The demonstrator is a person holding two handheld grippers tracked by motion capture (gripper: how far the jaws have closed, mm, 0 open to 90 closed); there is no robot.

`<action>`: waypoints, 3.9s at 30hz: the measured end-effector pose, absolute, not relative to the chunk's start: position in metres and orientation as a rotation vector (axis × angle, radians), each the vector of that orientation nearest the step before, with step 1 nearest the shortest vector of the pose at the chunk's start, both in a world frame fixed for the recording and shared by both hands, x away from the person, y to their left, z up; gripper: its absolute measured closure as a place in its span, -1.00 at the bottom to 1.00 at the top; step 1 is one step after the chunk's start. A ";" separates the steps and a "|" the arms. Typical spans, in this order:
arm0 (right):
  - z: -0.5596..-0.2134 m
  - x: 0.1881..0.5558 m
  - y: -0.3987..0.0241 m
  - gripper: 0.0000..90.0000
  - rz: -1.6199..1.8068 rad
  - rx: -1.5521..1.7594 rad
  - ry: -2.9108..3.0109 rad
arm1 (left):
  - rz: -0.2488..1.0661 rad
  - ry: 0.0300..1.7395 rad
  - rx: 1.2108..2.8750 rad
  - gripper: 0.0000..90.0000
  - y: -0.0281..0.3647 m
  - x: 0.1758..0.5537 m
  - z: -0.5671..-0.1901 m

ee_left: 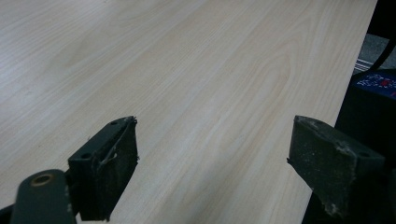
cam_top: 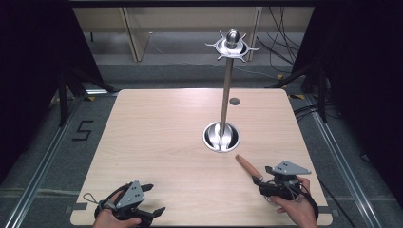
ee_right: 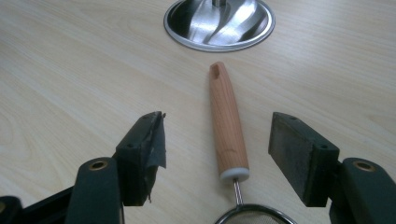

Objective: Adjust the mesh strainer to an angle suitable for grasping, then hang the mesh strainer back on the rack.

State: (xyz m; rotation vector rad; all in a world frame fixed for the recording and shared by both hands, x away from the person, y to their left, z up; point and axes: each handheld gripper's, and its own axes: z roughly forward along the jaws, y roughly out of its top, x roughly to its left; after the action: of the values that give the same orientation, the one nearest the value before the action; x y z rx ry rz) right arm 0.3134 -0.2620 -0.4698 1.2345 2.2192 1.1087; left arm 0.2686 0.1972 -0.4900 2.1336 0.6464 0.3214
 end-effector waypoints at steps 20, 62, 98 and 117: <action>-0.466 0.346 -0.242 -0.17 0.956 1.172 2.324 | 0.332 0.641 2.137 -0.66 0.197 0.269 -0.490; -0.478 0.384 -0.225 0.28 0.579 1.197 2.597 | 0.306 0.644 2.118 -0.66 0.194 0.274 -0.491; -0.478 0.406 -0.227 0.51 0.437 1.143 2.760 | 0.291 0.615 2.141 -0.66 0.191 0.276 -0.490; -0.456 0.400 -0.235 0.53 0.619 1.144 2.701 | 0.314 0.619 2.129 -0.66 0.193 0.274 -0.490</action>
State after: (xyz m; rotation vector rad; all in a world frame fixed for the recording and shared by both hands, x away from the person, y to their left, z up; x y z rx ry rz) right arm 0.3999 -0.2355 -0.4559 1.1435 2.7007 0.6189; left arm 0.2739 0.1925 -0.4902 2.1290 0.6186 0.3139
